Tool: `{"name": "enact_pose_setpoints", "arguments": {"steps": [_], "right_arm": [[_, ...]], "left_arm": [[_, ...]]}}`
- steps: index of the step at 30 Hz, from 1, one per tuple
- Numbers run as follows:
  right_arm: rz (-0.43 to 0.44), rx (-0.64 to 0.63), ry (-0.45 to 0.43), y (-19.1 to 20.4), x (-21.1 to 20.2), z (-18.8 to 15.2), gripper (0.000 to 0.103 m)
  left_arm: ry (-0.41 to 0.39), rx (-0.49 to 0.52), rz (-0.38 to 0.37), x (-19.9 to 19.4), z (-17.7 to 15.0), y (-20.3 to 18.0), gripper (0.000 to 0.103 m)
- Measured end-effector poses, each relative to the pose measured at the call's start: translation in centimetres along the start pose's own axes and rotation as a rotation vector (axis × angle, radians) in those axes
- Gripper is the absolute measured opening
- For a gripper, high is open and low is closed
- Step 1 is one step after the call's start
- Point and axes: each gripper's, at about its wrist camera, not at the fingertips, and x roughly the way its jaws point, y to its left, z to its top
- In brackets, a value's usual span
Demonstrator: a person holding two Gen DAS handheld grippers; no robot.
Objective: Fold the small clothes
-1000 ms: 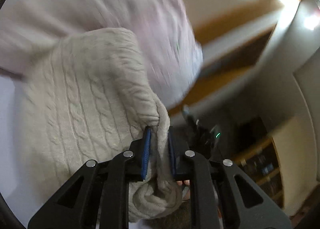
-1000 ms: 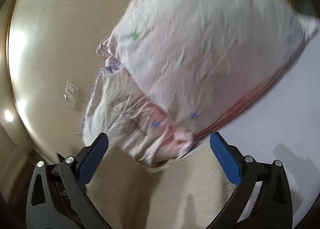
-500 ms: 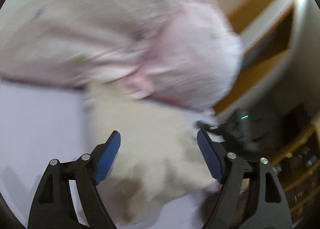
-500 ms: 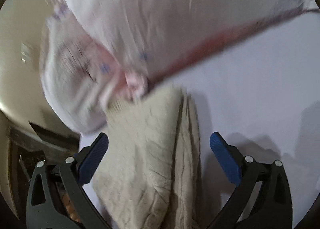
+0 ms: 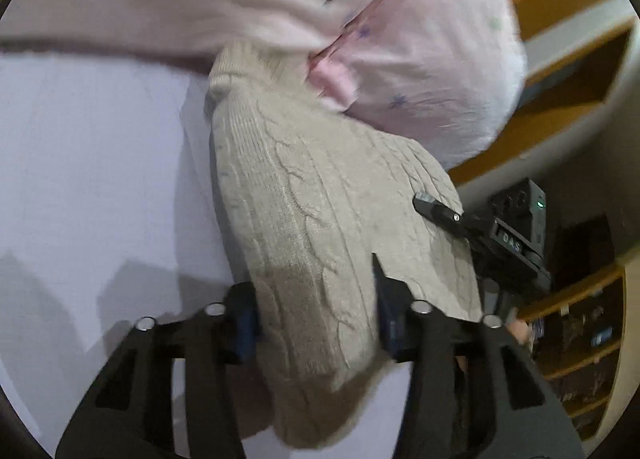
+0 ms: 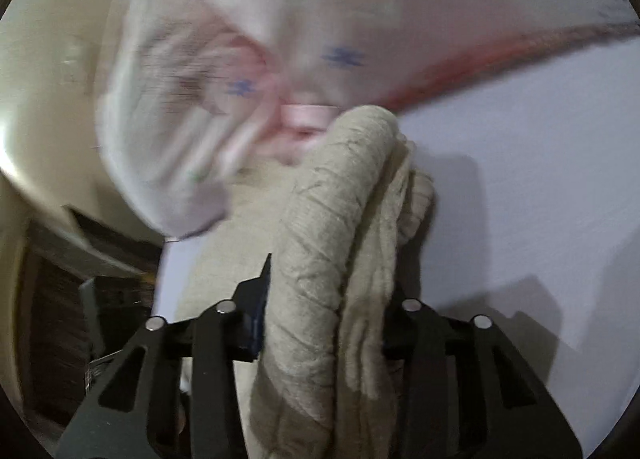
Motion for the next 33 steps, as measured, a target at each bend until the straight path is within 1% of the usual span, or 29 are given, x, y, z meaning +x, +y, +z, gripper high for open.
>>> {"name": "enact_pose_setpoints", "arguments": {"steps": [1,2,3,4,6,7,8,9,10,12,13,14,15,16,17,18,19,20,21,23,24,26,27,28,29,30,31,32,33], "right_arm": [[0.061,-0.029,-0.002,1.3,0.1,-0.2,0.036],[0.091,-0.051,0.004,2.2,0.6,-0.4,0.036],[0.105,-0.078,0.011,3.3,1.3,-0.6,0.036],[0.098,-0.119,0.022,4.7,2.7,-0.8,0.037],[0.017,-0.172,0.044,6.3,5.3,-1.1,0.046],[-0.085,-0.194,0.047,6.8,6.4,-1.3,0.046],[-0.149,-0.203,0.029,7.0,6.3,-1.5,0.048],[-0.185,-0.2,-0.022,7.2,5.0,-1.8,0.048],[-0.153,-0.188,-0.073,7.4,3.5,-2.1,0.052],[-0.092,-0.174,-0.139,7.9,1.0,-2.9,0.057],[-0.078,-0.192,-0.136,8.5,0.4,-3.5,0.057],[-0.083,-0.227,-0.104,9.3,0.6,-4.3,0.057],[-0.116,-0.26,-0.05,10.0,1.5,-5.0,0.053],[-0.148,-0.281,0.003,10.3,2.7,-5.6,0.022],[-0.178,-0.297,0.038,10.9,4.4,-6.1,0.009],[-0.228,-0.311,0.048,10.9,5.5,-6.5,0.009],[-0.25,-0.309,0.02,10.7,5.4,-6.6,0.009],[-0.256,-0.264,-0.028,10.0,4.5,-6.3,0.009],[-0.259,-0.223,-0.053,9.4,3.6,-6.3,0.009],[-0.287,-0.204,-0.063,9.0,3.2,-6.6,0.01],[-0.304,-0.226,-0.059,9.3,3.4,-7.0,0.012],[-0.325,-0.287,-0.062,10.7,3.1,-8.3,0.025],[-0.34,-0.316,-0.078,11.6,2.6,-9.0,0.047],[-0.342,-0.35,-0.101,12.4,1.8,-10.0,0.083],[-0.344,-0.367,-0.121,12.9,1.1,-10.7,0.099],[-0.356,-0.387,-0.155,13.3,0.2,-11.5,0.101],[-0.368,-0.407,-0.187,13.6,-0.6,-12.1,0.101],[-0.395,-0.433,-0.203,14.1,-1.2,-13.5,0.101],[-0.426,-0.442,-0.201,13.8,-2.0,-14.0,0.101]], "left_arm": [[-0.033,0.048,0.022,-1.7,-0.3,-0.2,0.045],[-0.066,0.083,0.049,-3.2,-0.6,-0.3,0.045],[-0.099,0.11,0.073,-5.3,-1.0,0.4,0.045],[-0.126,0.129,0.105,-6.5,-1.0,0.6,0.049],[-0.155,0.172,0.251,-7.7,-1.2,1.3,0.053],[-0.17,0.184,0.35,-8.1,-1.3,1.7,0.054],[-0.199,0.198,0.434,-8.7,-1.7,1.9,0.054],[-0.228,0.207,0.457,-9.6,-2.2,1.9,0.056],[-0.258,0.211,0.453,-10.4,-2.6,1.7,0.063],[-0.308,0.214,0.409,-11.7,-3.3,1.1,0.068],[-0.315,0.23,0.394,-11.9,-3.6,0.7,0.069],[-0.311,0.258,0.383,-11.5,-3.7,-0.2,0.07],[-0.302,0.278,0.373,-10.9,-3.7,-0.7,0.072],[-0.286,0.3,0.363,-10.0,-3.6,-1.2,0.074],[-0.259,0.321,0.363,-8.6,-3.6,-1.7,0.074],[-0.235,0.327,0.37,-8.1,-3.9,-1.6,0.074],[-0.198,0.329,0.381,-7.0,-4.1,-1.5,0.074],[-0.193,0.336,0.393,-7.0,-4.6,-1.4,0.074],[-0.196,0.349,0.398,-7.6,-5.3,-1.3,0.074],[-0.198,0.337,0.374,-8.5,-6.0,-1.0,0.074],[-0.2,0.322,0.355,-9.1,-6.4,-0.8,0.074],[-0.204,0.293,0.346,-10.1,-7.4,-0.4,0.074],[-0.206,0.284,0.353,-10.2,-7.7,-0.3,0.079],[-0.211,0.275,0.372,-10.7,-8.5,-0.1,0.089],[-0.215,0.272,0.395,-10.8,-9.0,0.0,0.095],[-0.222,0.271,0.435,-11.0,-9.7,0.1,0.101],[-0.223,0.272,0.474,-10.8,-10.0,0.1,0.102],[-0.217,0.276,0.531,-10.5,-10.4,0.1,0.102],[-0.201,0.278,0.576,-10.0,-10.6,0.2,0.102]]}}
